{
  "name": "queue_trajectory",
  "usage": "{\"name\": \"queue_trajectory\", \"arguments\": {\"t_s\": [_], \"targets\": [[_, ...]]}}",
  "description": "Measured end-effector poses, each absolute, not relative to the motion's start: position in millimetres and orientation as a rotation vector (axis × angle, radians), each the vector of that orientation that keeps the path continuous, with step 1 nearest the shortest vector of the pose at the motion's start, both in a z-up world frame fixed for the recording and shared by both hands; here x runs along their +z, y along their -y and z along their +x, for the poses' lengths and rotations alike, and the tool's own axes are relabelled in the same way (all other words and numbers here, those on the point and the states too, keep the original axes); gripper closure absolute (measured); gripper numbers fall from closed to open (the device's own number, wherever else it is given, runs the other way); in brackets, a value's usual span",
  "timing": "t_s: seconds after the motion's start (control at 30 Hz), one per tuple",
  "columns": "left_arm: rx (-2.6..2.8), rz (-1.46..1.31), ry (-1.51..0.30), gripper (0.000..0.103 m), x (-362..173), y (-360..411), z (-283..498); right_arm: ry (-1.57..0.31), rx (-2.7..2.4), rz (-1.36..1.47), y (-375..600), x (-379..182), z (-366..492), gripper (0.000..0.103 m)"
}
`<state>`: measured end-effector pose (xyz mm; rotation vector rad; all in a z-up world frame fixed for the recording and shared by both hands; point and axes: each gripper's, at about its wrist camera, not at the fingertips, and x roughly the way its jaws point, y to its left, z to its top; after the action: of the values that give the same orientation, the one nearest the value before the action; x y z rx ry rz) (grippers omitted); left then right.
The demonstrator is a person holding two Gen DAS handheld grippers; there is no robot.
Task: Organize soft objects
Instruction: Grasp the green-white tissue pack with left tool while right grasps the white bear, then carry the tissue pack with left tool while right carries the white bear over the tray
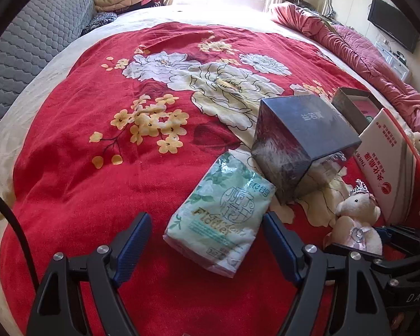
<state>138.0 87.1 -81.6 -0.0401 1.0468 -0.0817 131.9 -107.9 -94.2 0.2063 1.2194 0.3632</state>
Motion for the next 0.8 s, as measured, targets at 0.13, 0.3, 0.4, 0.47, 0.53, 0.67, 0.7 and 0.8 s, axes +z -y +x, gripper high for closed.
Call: {"name": "queue_trajectory", "arguments": {"t_s": [0.13,0.3,0.4,0.47,0.53,0.67,0.7,0.8], "targets": [[-0.096,-0.044,-1.044,0.021,-87,-88,143,-1.147,0.373,0.058,91,-95,139,0.037],[-0.106,-0.010,-1.026,0.022,-90,-82,147,-1.091,0.438,-0.109,85,-96,137,0.059],[-0.133,-0.031,-1.020,0.044,-90,-81,148,-1.083,0.472,-0.112,91,-94,135,0.062],[-0.153,-0.088,-1.022,0.059,-89,-83,149,-1.086,0.494,-0.095,93,-92,133,0.063],[-0.158,-0.124,-1.024,0.064,-88,-85,149,-1.089,0.507,-0.073,96,-89,131,0.063],[-0.152,-0.184,-1.009,0.068,-77,-92,140,-1.051,0.526,-0.062,106,-70,119,0.063],[-0.148,-0.193,-0.993,0.068,-71,-93,136,-1.037,0.535,-0.056,108,-63,116,0.063],[-0.133,-0.184,-0.944,0.068,-45,-92,123,-0.986,0.561,-0.048,116,-39,109,0.063]]}}
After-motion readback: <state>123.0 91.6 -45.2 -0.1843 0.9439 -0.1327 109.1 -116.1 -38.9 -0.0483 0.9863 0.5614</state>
